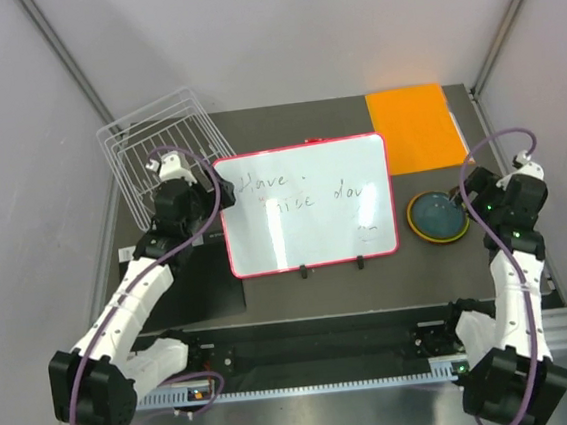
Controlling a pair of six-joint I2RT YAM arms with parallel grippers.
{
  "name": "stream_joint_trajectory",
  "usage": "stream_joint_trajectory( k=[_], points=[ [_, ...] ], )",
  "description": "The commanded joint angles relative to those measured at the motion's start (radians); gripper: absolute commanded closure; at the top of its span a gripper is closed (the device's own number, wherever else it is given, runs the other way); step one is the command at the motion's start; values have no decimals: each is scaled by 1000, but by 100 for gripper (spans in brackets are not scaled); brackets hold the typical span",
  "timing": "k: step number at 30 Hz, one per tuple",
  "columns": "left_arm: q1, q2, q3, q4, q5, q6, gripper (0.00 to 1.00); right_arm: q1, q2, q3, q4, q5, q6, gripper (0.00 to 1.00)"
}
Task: Unload the plates from the dish rack
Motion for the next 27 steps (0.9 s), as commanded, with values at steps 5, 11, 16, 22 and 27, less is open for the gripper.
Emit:
stream_joint_trajectory(
  k=[5,11,16,22,27],
  points=[
    [33,-53,89,-66,-206,68,1,329,51,99,23,162,-19,13],
    [85,-31,158,-164,-275,88,1,491,129,142,43,200,-46,13],
    [186,13,183,-184,-186,79,1,524,124,153,44,228,-74,13],
    [338,51,188,-168,-112,65,1,532,126,148,57,225,-77,13],
    [351,15,145,-103,-99,54,1,534,146,148,75,237,-77,13]
  ],
)
